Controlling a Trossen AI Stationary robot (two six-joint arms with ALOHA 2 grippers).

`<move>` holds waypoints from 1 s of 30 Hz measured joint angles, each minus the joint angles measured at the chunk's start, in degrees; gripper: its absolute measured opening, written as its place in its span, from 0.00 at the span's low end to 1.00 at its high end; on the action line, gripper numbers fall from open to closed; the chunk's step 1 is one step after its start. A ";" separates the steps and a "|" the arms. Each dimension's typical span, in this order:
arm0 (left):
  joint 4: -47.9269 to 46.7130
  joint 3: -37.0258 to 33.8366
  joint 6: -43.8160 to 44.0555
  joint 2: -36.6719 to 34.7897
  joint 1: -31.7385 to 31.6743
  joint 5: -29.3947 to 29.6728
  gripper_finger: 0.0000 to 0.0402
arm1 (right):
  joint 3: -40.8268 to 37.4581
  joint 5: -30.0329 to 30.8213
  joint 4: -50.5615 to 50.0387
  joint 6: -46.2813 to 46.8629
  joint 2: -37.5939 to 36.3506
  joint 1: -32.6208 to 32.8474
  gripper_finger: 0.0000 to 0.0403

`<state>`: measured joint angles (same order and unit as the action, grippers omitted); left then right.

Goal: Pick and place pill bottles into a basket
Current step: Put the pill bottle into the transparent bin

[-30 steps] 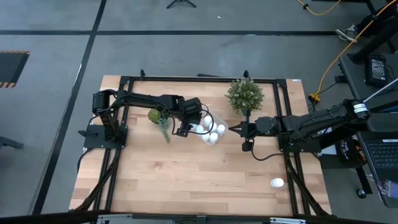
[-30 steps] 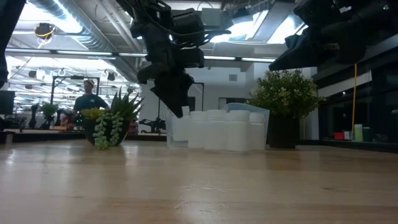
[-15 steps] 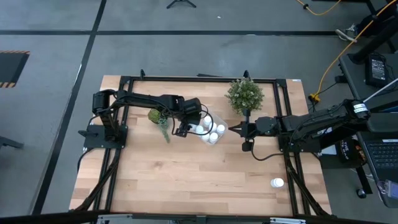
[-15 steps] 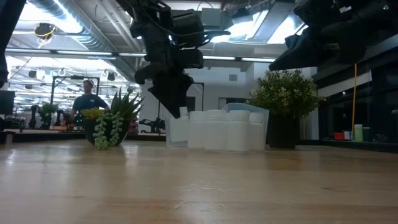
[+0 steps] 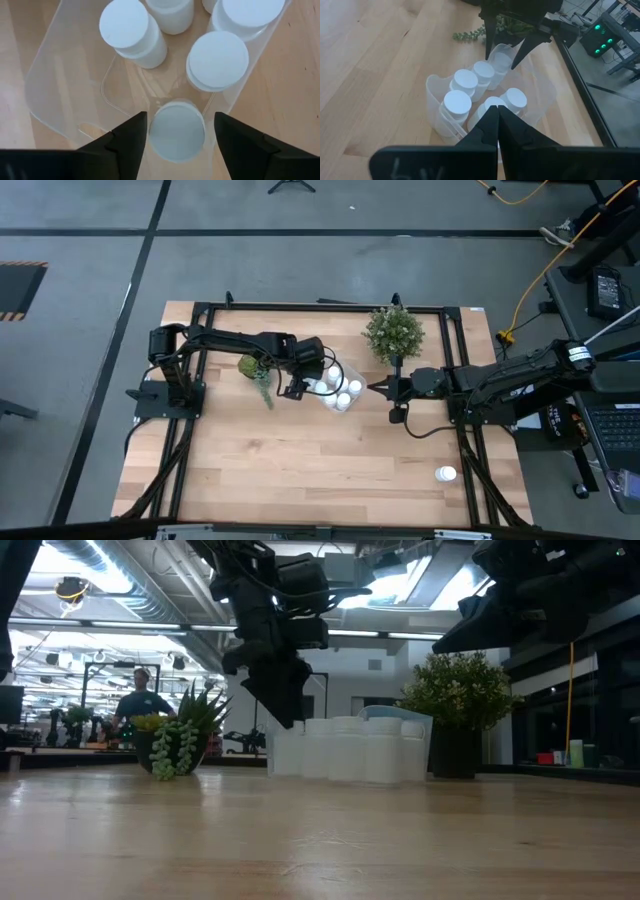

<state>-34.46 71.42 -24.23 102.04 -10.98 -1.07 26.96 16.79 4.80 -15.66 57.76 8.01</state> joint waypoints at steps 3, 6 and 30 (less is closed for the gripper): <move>0.00 0.00 0.01 -0.01 0.00 0.41 0.55 | 0.00 -0.01 0.00 0.00 0.00 0.00 0.01; -0.02 0.00 -0.02 -0.10 0.00 2.55 0.55 | 0.00 -0.01 0.00 0.00 0.00 0.00 0.01; -4.62 -0.45 -1.78 -19.57 0.97 0.19 0.28 | 0.02 0.01 0.00 0.13 0.00 -0.02 0.01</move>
<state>-39.08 70.97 -26.00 82.47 -10.01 -0.88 26.98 16.80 4.80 -15.53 57.76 7.99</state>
